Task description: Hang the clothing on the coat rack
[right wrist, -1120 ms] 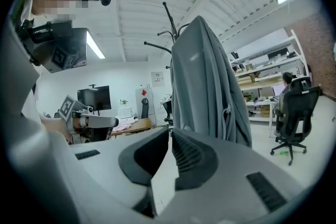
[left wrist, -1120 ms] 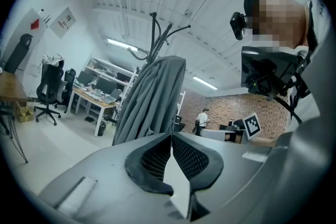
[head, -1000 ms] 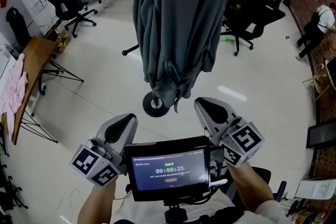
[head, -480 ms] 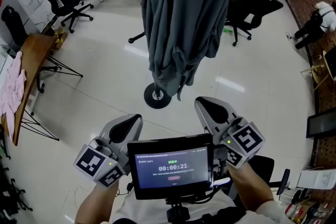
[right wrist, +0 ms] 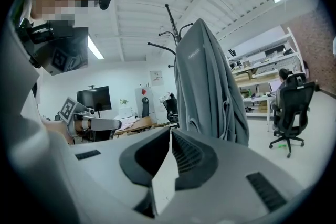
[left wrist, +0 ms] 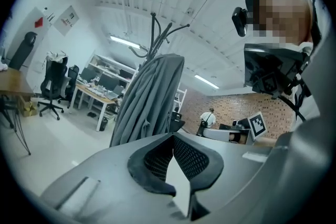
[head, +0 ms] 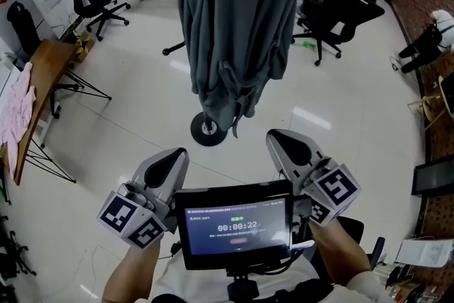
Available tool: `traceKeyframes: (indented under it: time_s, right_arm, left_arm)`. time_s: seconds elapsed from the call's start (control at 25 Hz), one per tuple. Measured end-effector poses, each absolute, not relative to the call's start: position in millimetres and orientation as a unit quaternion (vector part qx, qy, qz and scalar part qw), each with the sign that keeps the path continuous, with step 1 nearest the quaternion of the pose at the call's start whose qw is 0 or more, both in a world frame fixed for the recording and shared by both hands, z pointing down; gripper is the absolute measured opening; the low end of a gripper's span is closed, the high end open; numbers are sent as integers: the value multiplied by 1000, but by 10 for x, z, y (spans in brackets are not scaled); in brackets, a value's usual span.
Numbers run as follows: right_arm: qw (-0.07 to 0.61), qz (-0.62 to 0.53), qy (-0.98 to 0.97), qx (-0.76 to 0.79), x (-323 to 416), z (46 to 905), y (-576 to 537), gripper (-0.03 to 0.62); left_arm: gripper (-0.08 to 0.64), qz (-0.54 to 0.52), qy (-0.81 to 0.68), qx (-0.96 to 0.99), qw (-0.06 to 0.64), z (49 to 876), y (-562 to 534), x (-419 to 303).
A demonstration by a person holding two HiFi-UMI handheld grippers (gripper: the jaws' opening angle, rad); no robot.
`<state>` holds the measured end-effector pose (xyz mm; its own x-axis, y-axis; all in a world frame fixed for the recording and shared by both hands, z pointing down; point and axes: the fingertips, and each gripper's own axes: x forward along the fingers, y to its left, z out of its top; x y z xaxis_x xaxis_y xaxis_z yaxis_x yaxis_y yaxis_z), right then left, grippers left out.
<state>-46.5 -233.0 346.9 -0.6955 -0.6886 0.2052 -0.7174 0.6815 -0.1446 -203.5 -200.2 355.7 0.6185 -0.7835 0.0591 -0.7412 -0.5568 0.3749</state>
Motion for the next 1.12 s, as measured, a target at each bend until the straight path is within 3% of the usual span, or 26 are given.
traceKeyframes:
  time_s: [0.48,1.12]
  right_arm:
    - [49,107,-917,381,60,3422,-2285,9]
    - [46,100,-922,371,144,3413,-2319,0]
  left_arm:
    - [0,-57,-442,875,190,3543,-1928,-1533]
    - [0,-53,-450,872,186,3555,-1937,-1394]
